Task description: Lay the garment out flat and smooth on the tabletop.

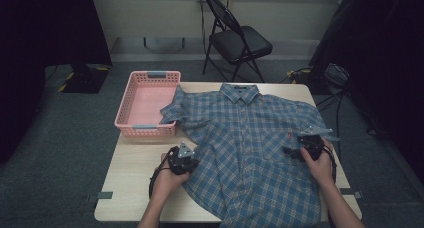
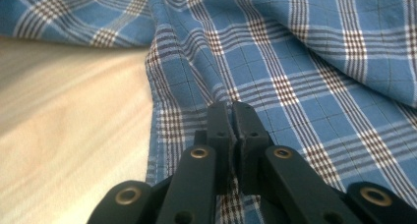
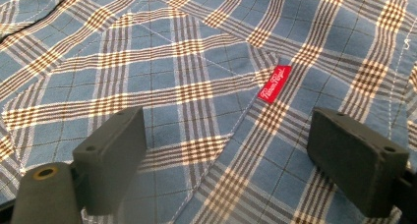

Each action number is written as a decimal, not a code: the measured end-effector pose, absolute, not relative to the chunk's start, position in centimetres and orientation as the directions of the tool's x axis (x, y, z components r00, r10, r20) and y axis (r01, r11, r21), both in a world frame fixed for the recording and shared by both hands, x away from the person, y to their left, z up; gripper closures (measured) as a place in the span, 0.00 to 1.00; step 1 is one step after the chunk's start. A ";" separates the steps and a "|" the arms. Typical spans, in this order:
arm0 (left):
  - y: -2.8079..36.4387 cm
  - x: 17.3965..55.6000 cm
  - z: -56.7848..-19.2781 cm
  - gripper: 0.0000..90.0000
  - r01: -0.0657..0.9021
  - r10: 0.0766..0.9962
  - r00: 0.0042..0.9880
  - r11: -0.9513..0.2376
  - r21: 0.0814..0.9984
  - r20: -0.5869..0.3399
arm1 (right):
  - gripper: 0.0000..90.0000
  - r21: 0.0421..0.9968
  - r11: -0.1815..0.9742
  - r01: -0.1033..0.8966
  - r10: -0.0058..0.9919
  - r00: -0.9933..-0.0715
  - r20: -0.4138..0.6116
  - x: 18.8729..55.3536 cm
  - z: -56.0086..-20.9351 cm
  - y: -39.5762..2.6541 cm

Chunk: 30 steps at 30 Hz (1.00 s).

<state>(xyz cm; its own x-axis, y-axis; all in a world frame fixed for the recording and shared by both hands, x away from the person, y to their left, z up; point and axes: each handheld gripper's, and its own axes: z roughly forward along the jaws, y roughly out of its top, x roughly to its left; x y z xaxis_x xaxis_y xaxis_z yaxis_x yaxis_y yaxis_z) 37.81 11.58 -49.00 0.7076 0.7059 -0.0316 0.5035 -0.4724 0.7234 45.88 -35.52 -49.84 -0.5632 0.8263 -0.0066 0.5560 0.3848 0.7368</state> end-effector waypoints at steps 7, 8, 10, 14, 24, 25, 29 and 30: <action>13.0 35.5 -49.0 0.96 0.519 0.703 0.708 -0.456 0.723 -0.065 | 0.16 0.737 0.385 0.556 0.826 -0.563 -0.007 45.9 -49.8 -35.5; 13.2 35.3 -48.9 0.93 0.522 0.712 0.699 -0.450 0.724 -0.062 | 0.16 0.737 0.385 0.556 0.826 -0.563 -0.007 45.9 -49.8 -35.5; 13.5 35.2 -48.7 0.72 0.519 0.742 0.668 -0.412 0.749 -0.054 | 0.16 0.737 0.385 0.556 0.826 -0.563 -0.007 45.9 -49.8 -35.5; 13.1 36.4 -48.0 0.45 0.477 0.773 0.634 -0.366 0.799 -0.024 | 0.16 0.737 0.385 0.556 0.826 -0.563 -0.007 45.9 -49.8 -35.5; 11.3 38.9 -49.7 0.60 0.492 0.757 0.653 -0.420 0.763 -0.005 | 0.16 0.737 0.384 0.556 0.827 -0.562 -0.007 45.9 -49.8 -35.5; 11.3 38.9 -49.6 0.61 0.495 0.761 0.649 -0.417 0.762 -0.005 | 0.15 0.737 0.384 0.556 0.827 -0.563 -0.006 45.9 -49.8 -35.5; 11.3 38.6 -49.4 0.80 0.496 0.743 0.669 -0.433 0.753 -0.013 | 0.15 0.737 0.384 0.556 0.827 -0.562 -0.006 45.9 -49.8 -35.5; 11.3 38.6 -49.4 0.84 0.500 0.742 0.670 -0.431 0.751 -0.020 | 0.15 0.737 0.384 0.556 0.827 -0.562 -0.007 45.9 -49.8 -35.5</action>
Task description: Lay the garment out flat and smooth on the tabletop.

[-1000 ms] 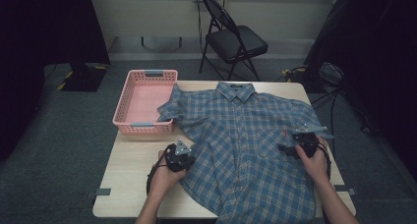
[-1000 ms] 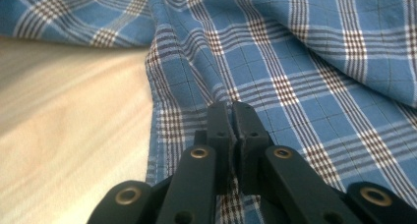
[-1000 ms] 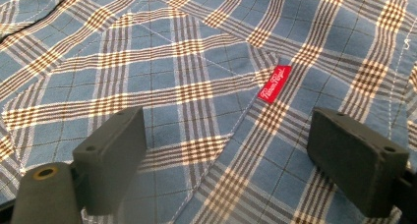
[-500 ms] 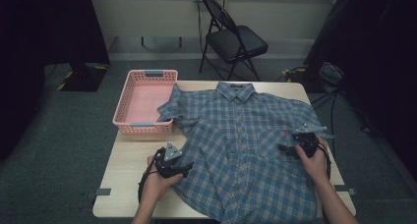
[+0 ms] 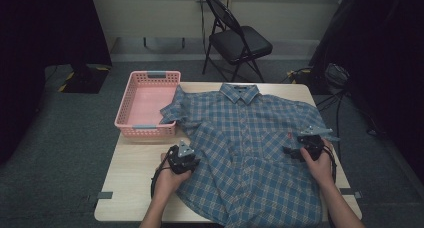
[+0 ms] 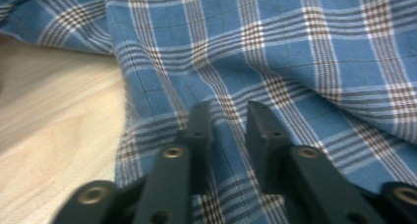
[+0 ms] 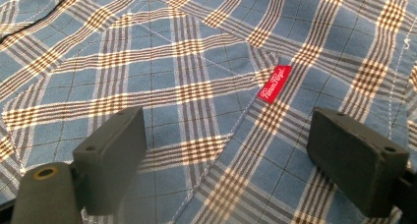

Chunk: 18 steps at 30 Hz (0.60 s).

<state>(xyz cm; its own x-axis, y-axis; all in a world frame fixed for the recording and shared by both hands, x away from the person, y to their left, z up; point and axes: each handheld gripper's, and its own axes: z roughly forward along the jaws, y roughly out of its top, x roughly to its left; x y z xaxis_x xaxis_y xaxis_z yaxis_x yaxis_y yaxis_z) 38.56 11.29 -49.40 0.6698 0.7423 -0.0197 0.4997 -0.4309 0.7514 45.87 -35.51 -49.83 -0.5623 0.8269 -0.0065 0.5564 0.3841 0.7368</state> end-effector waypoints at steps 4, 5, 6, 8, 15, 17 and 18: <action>11.3 38.3 -49.3 0.92 0.505 0.737 0.676 -0.439 0.743 -0.024 | 0.16 0.737 0.384 0.556 0.827 -0.562 -0.006 45.9 -49.8 -35.5; 11.3 38.3 -49.3 0.92 0.509 0.737 0.675 -0.437 0.742 -0.029 | 0.15 0.737 0.384 0.556 0.827 -0.562 -0.007 45.9 -49.8 -35.5; 11.4 38.2 -49.2 0.93 0.511 0.736 0.677 -0.440 0.738 -0.030 | 0.15 0.737 0.384 0.556 0.827 -0.562 -0.006 45.9 -49.8 -35.5; 11.5 37.8 -49.2 0.94 0.515 0.735 0.677 -0.439 0.736 -0.035 | 0.15 0.737 0.384 0.556 0.827 -0.562 -0.006 45.9 -49.8 -35.5; 12.4 36.6 -49.0 0.92 0.532 0.739 0.671 -0.431 0.728 -0.053 | 0.16 0.737 0.384 0.556 0.827 -0.562 -0.006 45.9 -49.8 -35.5; 12.4 36.6 -48.7 0.79 0.524 0.746 0.664 -0.416 0.743 -0.050 | 0.16 0.737 0.384 0.556 0.827 -0.562 -0.007 45.9 -49.8 -35.5; 12.3 36.7 -48.5 0.66 0.514 0.753 0.656 -0.400 0.758 -0.048 | 0.16 0.737 0.384 0.556 0.827 -0.562 -0.007 45.9 -49.8 -35.5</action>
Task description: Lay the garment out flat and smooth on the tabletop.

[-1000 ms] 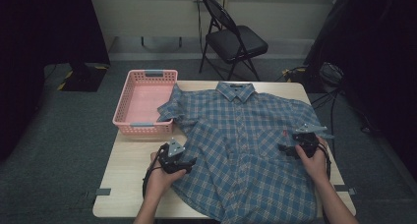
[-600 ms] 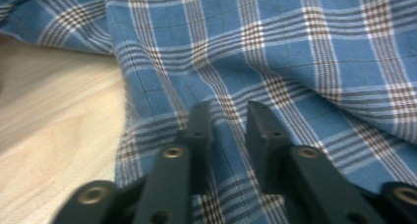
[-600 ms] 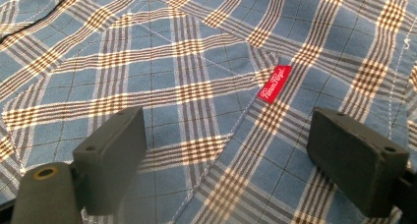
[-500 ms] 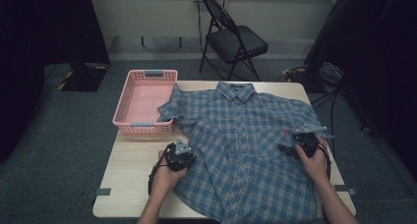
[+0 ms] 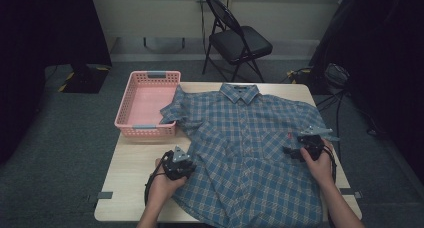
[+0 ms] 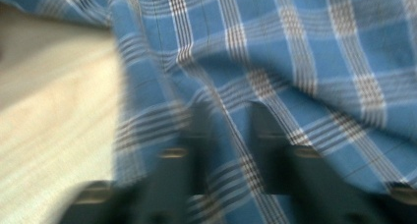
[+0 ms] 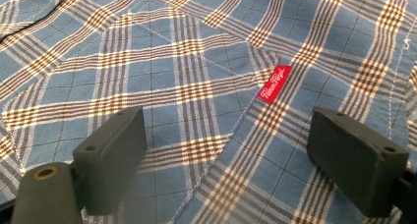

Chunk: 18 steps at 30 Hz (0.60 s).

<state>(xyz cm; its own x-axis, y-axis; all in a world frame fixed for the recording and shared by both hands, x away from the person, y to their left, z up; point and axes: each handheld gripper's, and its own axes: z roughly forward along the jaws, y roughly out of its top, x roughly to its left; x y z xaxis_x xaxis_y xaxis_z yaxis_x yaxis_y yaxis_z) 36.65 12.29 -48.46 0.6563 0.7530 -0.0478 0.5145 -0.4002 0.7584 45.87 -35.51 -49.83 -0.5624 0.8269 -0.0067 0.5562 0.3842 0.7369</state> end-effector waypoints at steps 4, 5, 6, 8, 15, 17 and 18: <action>11.9 37.8 -47.5 0.45 0.473 0.779 0.627 -0.369 0.800 -0.012 | 0.16 0.737 0.385 0.556 0.827 -0.563 -0.007 45.9 -49.8 -35.5; 11.7 38.2 -47.5 0.45 0.474 0.781 0.625 -0.379 0.795 -0.001 | 0.16 0.737 0.384 0.556 0.827 -0.562 -0.007 45.9 -49.8 -35.5; 11.4 38.7 -47.6 0.44 0.473 0.781 0.624 -0.392 0.789 0.014 | 0.16 0.737 0.384 0.556 0.827 -0.562 -0.006 45.9 -49.8 -35.5; 10.9 39.5 -47.9 0.44 0.483 0.786 0.618 -0.398 0.780 0.018 | 0.15 0.737 0.384 0.556 0.827 -0.562 -0.007 45.9 -49.8 -35.5; 10.1 40.2 -49.4 0.63 0.527 0.786 0.618 -0.410 0.745 -0.004 | 0.16 0.737 0.385 0.556 0.827 -0.563 -0.007 45.9 -49.8 -35.5; 10.1 40.1 -49.3 0.70 0.534 0.786 0.618 -0.406 0.742 -0.014 | 0.16 0.737 0.385 0.556 0.827 -0.563 -0.007 45.9 -49.8 -35.5; 10.1 40.0 -49.2 0.75 0.533 0.784 0.620 -0.411 0.740 -0.011 | 0.16 0.737 0.385 0.556 0.827 -0.563 -0.007 45.9 -49.8 -35.5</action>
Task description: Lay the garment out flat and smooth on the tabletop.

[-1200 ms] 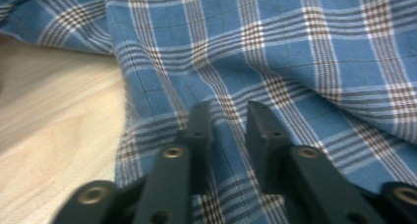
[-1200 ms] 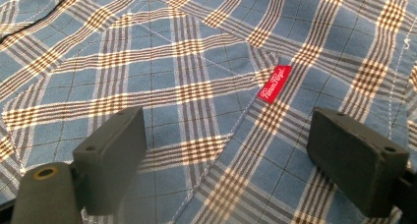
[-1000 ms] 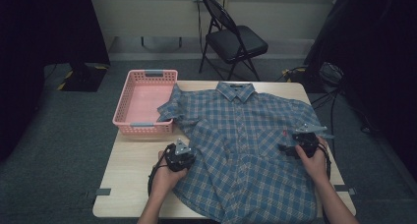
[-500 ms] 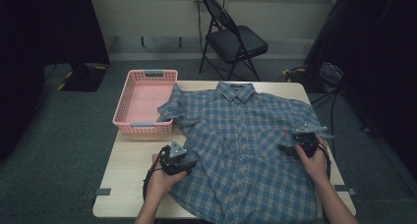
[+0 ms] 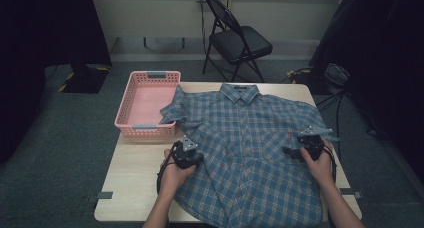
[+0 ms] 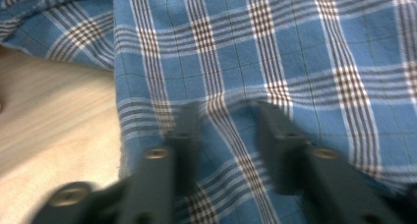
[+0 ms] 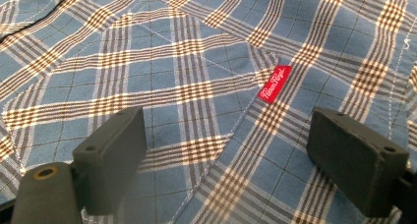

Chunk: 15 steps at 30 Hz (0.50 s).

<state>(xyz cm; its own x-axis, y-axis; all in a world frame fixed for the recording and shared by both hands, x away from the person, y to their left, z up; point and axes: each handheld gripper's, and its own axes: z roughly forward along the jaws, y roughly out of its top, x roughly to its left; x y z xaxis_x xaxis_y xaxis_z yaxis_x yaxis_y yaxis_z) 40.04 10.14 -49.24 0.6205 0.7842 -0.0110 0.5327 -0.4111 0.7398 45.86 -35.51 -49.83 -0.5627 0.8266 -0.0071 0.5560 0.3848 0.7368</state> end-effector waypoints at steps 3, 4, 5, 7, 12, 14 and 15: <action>10.2 39.8 -49.2 0.84 0.537 0.779 0.626 -0.411 0.737 -0.022 | 0.16 0.737 0.385 0.556 0.827 -0.563 -0.008 45.9 -49.8 -35.5; 10.3 39.7 -49.2 0.86 0.538 0.777 0.629 -0.411 0.736 -0.025 | 0.16 0.737 0.385 0.556 0.827 -0.563 -0.008 45.9 -49.8 -35.5; 10.4 39.6 -49.2 0.88 0.543 0.778 0.627 -0.407 0.734 -0.032 | 0.16 0.737 0.385 0.556 0.827 -0.562 -0.007 45.9 -49.8 -35.5; 10.4 39.5 -49.1 0.92 0.545 0.777 0.628 -0.408 0.732 -0.034 | 0.16 0.737 0.385 0.556 0.827 -0.563 -0.007 45.9 -49.8 -35.5; 11.1 38.3 -49.1 0.98 0.539 0.763 0.645 -0.418 0.732 -0.039 | 0.16 0.737 0.385 0.556 0.827 -0.562 -0.007 45.9 -49.8 -35.5; 11.5 37.4 -49.1 0.97 0.537 0.756 0.653 -0.419 0.732 -0.046 | 0.15 0.737 0.384 0.556 0.827 -0.562 -0.007 45.9 -49.8 -35.5; 11.6 37.2 -49.1 0.96 0.534 0.756 0.653 -0.424 0.731 -0.039 | 0.15 0.737 0.384 0.556 0.827 -0.563 -0.007 45.9 -49.8 -35.5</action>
